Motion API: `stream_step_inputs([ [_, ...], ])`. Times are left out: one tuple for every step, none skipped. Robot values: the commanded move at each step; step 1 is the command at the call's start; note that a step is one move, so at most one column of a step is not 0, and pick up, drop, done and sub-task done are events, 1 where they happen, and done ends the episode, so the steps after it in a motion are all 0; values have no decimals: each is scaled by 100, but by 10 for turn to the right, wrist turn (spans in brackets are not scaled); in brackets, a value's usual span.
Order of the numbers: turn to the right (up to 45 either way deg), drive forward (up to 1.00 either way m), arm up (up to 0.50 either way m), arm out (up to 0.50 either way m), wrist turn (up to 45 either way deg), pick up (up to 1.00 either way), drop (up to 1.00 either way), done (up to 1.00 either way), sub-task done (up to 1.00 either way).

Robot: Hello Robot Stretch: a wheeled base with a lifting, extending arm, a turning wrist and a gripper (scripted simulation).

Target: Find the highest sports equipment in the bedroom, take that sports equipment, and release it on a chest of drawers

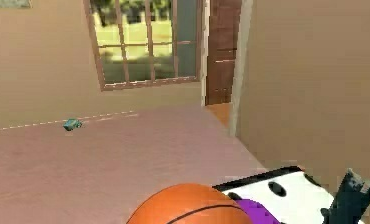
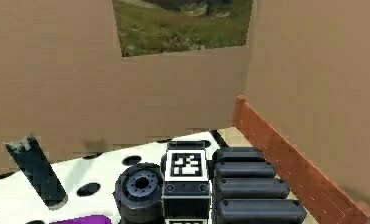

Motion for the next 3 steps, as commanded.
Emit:
stream_step_inputs([
  [450,0,0,0,0,0,0,0,0],
  [450,0,0,0,0,0,0,0,0],
  [450,0,0,0,0,0,0,0,0],
])
